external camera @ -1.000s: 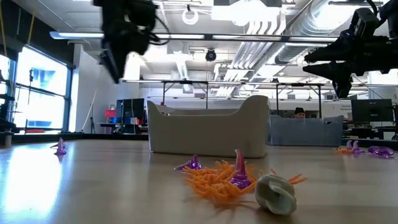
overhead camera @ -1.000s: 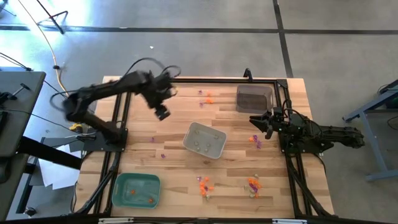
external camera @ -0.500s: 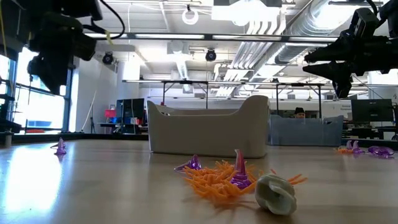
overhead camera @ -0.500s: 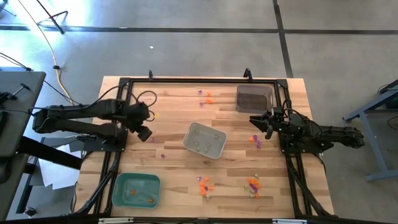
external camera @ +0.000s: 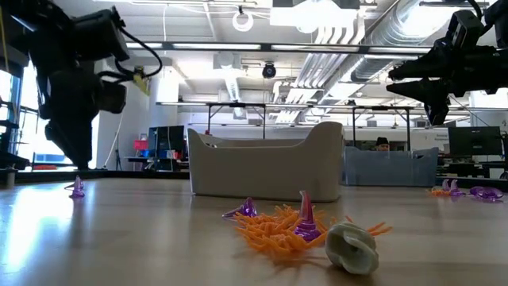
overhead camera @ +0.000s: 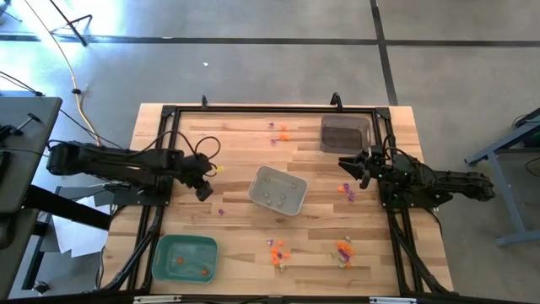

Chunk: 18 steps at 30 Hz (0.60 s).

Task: Sort Halloween decoration
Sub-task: Put the violet witch hat toy into the black bin

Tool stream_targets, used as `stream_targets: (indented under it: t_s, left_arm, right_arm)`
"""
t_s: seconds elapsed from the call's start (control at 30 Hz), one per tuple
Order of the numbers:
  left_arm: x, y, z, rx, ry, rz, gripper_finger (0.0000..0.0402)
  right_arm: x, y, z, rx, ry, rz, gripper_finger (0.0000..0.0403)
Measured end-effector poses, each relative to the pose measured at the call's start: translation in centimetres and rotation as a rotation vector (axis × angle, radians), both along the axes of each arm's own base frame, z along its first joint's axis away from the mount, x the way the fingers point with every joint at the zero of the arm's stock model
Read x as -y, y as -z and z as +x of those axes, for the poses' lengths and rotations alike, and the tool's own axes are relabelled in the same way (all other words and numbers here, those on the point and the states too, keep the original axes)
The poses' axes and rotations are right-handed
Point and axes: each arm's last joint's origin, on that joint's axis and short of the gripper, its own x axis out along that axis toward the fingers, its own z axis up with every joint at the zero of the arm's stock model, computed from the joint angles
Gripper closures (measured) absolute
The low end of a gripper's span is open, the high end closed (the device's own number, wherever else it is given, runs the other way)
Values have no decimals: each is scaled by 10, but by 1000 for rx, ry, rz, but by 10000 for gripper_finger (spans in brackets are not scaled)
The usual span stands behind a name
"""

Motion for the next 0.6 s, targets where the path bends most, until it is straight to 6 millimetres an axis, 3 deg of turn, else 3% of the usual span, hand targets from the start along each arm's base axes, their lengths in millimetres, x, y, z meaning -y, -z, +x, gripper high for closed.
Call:
stream_targets:
  t_s: [0.6]
  left_arm:
    - [-2, 24, 12, -125, -159, -36, 222]
  right_arm:
    - [0, 0, 0, 0, 0, 0, 277]
